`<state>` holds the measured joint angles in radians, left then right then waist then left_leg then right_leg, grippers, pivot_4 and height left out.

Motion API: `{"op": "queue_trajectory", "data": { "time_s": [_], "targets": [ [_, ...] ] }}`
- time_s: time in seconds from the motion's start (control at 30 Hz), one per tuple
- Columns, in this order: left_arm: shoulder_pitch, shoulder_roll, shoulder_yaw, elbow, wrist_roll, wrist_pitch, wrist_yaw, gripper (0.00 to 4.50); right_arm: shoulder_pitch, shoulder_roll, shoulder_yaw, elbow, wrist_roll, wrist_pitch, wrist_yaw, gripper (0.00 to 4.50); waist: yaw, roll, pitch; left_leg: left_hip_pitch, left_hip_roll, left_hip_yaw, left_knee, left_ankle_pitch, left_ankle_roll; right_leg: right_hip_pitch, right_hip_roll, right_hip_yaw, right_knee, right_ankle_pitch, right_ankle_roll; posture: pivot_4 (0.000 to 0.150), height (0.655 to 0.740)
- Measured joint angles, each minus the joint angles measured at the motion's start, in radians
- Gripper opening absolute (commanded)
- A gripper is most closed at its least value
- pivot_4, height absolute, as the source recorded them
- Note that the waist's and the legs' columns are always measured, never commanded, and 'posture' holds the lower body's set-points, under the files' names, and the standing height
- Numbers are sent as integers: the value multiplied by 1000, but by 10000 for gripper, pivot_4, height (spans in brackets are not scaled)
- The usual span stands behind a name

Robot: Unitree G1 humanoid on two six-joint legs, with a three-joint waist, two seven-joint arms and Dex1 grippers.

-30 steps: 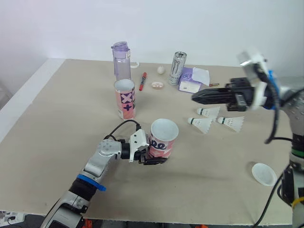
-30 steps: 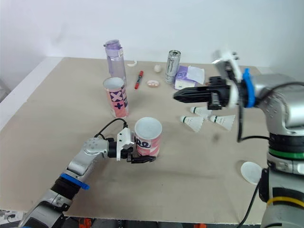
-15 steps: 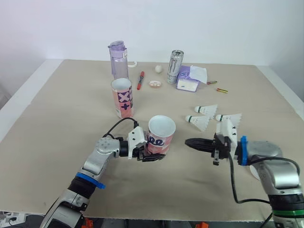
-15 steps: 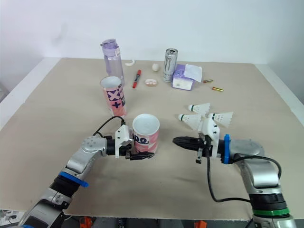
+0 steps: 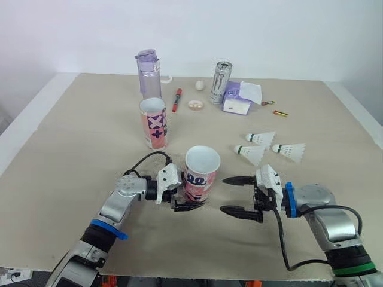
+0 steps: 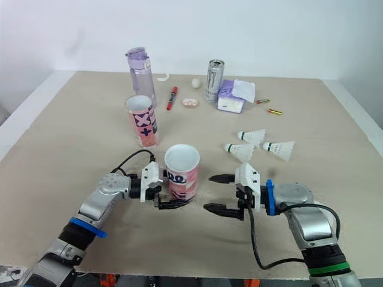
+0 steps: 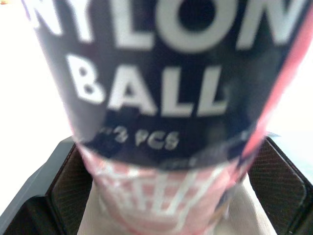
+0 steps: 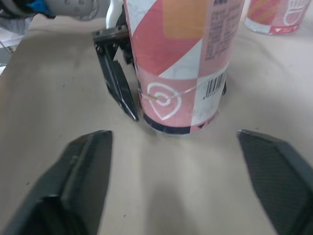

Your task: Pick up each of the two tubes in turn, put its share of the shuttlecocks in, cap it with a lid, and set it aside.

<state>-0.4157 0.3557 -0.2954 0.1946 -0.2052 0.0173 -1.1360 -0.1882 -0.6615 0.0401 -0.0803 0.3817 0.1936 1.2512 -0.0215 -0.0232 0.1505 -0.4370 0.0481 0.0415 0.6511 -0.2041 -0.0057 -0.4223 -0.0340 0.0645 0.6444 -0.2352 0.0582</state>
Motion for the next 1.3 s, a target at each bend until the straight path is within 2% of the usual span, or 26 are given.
{"op": "queue_trajectory", "data": {
  "time_s": [0.13,0.27,0.77,1.3],
  "targets": [
    [26,45,13,-51,-10,2,-28,45000,-34,19,17,38,-18,-44,3,44657,0,-1,1,0,0,0,0,0,0,0,0,0,1,0,0,1500,7400],
    [50,131,76,-126,-68,29,-66,45000,-76,99,77,125,-73,-134,-15,44657,2,-2,4,0,2,0,1,0,0,0,2,0,2,0,-1,1500,7400],
    [140,164,163,-242,-190,144,-44,45000,-132,237,152,162,-76,-154,-60,44657,1,-2,4,1,5,0,2,0,0,0,5,0,4,2,-3,1500,7400],
    [171,174,168,-261,-176,107,-44,45000,-184,332,199,231,-115,-168,-87,44657,1,-2,4,3,9,0,2,1,-1,0,10,0,5,3,-7,1500,7400]
  ]
}}
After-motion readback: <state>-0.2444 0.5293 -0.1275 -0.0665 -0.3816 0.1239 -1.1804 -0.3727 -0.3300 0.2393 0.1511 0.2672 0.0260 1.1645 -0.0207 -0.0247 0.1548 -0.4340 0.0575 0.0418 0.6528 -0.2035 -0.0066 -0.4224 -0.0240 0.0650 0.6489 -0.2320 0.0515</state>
